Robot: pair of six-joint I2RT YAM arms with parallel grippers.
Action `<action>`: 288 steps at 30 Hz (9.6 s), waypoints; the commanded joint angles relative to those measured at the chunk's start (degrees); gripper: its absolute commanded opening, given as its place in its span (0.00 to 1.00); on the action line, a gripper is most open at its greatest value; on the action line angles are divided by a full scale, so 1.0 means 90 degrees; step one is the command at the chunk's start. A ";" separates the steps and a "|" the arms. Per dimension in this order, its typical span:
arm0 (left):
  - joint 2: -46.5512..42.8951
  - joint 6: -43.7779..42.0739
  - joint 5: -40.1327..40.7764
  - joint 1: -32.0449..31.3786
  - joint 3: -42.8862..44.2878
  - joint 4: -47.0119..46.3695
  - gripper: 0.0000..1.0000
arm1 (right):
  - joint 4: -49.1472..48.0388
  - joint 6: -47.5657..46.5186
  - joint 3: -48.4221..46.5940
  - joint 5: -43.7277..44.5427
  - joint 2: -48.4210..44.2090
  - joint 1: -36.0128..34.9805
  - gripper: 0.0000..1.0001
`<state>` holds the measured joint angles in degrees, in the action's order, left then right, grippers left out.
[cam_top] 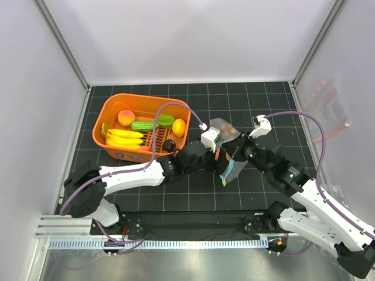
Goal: Place the food in the zip-top bag and seal the zipper
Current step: Place the fake fruit in the zipper food storage bag, then adjust the zipper food storage bag at the center of the board, then pick up the fake fruit from the bin, then place the fake fruit in the zipper food storage bag.
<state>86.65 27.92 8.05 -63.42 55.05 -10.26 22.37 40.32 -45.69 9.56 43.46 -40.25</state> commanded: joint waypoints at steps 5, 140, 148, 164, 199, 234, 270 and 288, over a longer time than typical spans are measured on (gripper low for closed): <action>0.0626 -0.0553 0.0326 -0.0209 0.0612 -0.0626 0.47 | -0.0201 0.0159 -0.0040 0.0079 -0.0170 0.0009 0.01; -0.1123 -0.1042 -0.0101 0.2945 0.1510 0.2878 0.99 | 0.0854 -0.0622 -0.0040 0.1750 0.0200 -0.0079 0.01; -0.1024 -0.1569 -0.2466 0.2662 0.1696 0.3240 1.00 | 0.0718 -0.0661 0.0008 0.1750 0.0073 -0.0069 0.01; -0.2821 -0.0730 0.2447 0.2915 0.1559 0.4104 1.00 | 0.0962 -0.0544 0.0057 0.2053 -0.0278 -0.0079 0.01; 0.0480 -0.0232 0.2250 0.6500 0.2312 0.4901 0.82 | 0.0825 -0.0544 0.0194 0.1818 -0.0376 -0.0079 0.01; 0.1768 0.0316 0.1645 0.6754 0.1765 0.4872 0.80 | 0.0717 -0.0544 0.0263 0.1623 -0.0396 -0.0079 0.01; -0.1708 -0.0046 -0.1100 0.5845 0.0954 0.2976 0.00 | 0.0747 -0.0593 0.0262 0.1779 -0.0562 -0.0079 0.01; -0.3270 -0.0749 -0.1930 0.4293 0.0251 0.1473 0.00 | 0.0737 -0.0661 0.0116 0.1467 -0.0142 -0.0079 0.01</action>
<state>59.42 24.12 -6.68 -22.79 58.48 10.35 31.24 35.42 -43.07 24.01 40.97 -41.12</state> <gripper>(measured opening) 0.265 0.036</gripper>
